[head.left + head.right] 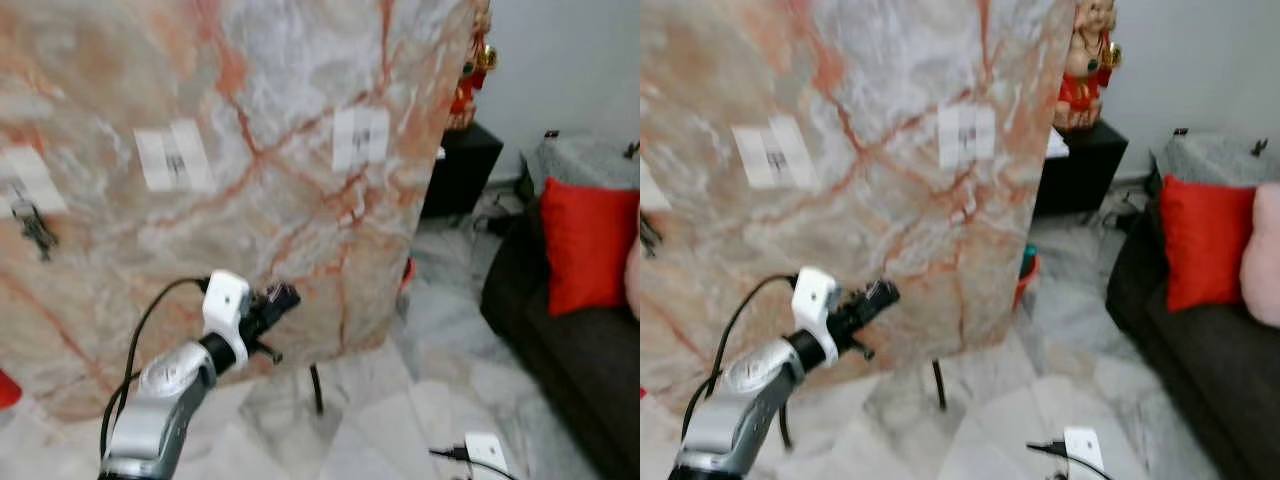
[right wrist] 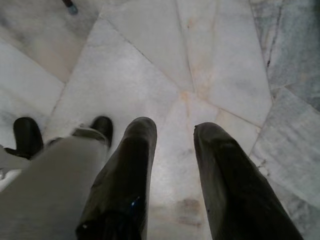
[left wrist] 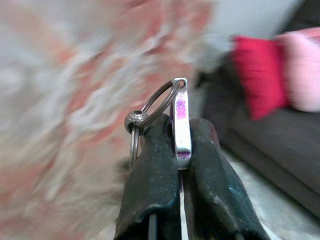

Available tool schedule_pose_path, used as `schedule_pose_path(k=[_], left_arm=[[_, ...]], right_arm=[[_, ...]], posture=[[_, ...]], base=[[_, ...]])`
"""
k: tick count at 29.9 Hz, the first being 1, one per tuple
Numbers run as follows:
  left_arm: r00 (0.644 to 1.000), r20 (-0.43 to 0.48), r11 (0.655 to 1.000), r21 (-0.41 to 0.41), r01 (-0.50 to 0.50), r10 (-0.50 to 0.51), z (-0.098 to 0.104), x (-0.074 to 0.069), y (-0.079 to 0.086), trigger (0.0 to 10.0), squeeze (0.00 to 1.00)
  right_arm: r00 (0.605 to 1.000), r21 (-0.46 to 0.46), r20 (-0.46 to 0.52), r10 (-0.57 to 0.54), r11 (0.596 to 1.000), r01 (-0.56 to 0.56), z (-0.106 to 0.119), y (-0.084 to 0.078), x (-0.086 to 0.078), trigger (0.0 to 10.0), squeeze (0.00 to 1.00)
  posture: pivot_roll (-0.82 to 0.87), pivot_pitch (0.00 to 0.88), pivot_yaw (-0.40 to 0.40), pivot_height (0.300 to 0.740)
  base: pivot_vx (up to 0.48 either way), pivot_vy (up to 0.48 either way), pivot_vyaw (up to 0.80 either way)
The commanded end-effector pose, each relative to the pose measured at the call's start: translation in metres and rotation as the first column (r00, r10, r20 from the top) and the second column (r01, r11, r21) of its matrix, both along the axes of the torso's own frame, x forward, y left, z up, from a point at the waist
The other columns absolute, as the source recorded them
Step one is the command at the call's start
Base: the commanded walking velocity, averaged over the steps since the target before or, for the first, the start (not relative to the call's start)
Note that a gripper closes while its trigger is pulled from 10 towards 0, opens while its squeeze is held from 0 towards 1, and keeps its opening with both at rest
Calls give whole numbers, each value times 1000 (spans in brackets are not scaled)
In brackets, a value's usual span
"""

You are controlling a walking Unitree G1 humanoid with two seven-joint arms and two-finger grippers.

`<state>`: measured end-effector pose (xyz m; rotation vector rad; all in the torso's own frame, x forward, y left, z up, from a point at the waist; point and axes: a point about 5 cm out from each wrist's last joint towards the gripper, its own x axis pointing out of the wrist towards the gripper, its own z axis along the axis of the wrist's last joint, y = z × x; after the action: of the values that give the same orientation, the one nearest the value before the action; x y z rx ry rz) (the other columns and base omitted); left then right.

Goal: Hang keys on a hook

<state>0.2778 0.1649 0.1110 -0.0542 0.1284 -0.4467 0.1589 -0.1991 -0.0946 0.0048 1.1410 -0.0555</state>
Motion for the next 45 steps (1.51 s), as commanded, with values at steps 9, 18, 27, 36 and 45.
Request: schedule_pose_path(k=[9,18,27,36,45], left_arm=[[888,-84,874,-158,-460,452,-3,21,36,10000,0],[594,-388,582,-163,-796,705,-43,21,82,10000,0],[523,-497,535,-133,-834,692,-68,23,76,10000,0],[609,-475,562,-256,-786,635,-55,33,56,10000,0],[691,-497,686,-235,-689,525,-53,33,43,10000,0]], right_arm=[[999,-33,-32,4,999,-5,-2,-14,-11,10000,0],[999,-42,-49,14,999,-16,-3,-14,-15,10000,0],[998,-49,-52,29,998,-31,-2,-17,-14,10000,0],[997,-55,-58,51,997,-54,-1,-20,-13,10000,0],[995,-36,-65,76,996,-79,-2,-18,-12,10000,0]], posture=[[-4,0,-85,740],[11,0,-95,740],[8,0,-108,740],[9,0,-120,740],[9,0,-125,740]], base=[[0,-152,0],[0,0,0],[0,0,0],[0,0,0],[0,0,0]])
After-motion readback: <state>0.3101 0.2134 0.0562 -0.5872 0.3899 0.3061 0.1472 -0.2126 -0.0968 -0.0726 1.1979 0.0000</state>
